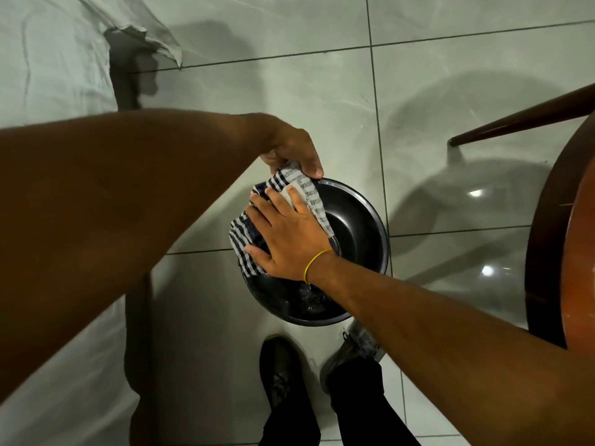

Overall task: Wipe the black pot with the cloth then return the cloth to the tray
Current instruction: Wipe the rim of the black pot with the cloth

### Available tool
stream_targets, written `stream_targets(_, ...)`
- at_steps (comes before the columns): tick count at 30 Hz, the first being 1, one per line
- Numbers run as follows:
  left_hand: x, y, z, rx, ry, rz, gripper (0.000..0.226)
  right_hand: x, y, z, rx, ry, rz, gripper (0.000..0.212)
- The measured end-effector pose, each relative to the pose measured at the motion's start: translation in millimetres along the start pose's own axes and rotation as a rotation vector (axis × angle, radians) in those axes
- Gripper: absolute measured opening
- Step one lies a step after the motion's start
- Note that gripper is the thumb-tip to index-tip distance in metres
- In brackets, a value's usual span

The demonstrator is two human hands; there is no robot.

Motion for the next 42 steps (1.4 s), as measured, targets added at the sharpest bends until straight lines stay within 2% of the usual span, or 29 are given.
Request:
stream_targets(4, -4, 4, -2, 0.021, 0.011, 0.070, 0.010, 1, -3, -3, -0.025, 0.001, -0.019, 0.083)
stream_targets(9, -3, 7, -7, 0.048, 0.002, 0.107, 0.030, 5, -22, -17, -0.123, -0.004, -0.028, 0.084)
stream_targets(15, -3, 13, -13, 0.069, -0.034, 0.055, 0.028, 22, -73, -35, -0.188, -0.014, -0.083, 0.086)
stream_targets(22, -5, 20, -21, 0.057, 0.033, 0.030, 0.025, 32, -145, -35, -0.130, -0.002, -0.026, 0.086)
stream_targets(26, -5, 22, -22, 0.064, 0.044, 0.018, 0.025, 37, -184, -9, 0.055, 0.024, 0.043, 0.081)
stream_targets(30, -6, 22, -23, 0.065, 0.043, 0.009, 0.026, 47, -204, 18, 0.258, 0.110, 0.037, 0.086)
stream_targets(42, -6, 26, -31, 0.086, -0.027, 0.014, 0.025, 27, -165, 37, 0.711, 0.317, 0.165, 0.083)
Point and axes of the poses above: each hand's wrist, its own y-axis towards the middle knuckle, its own x-axis out of the palm, z = x × y, the point moved 7 cm from there along y, towards the middle knuckle, and after that the axes turned 4 degrees about -x, right-handed, at the moved point
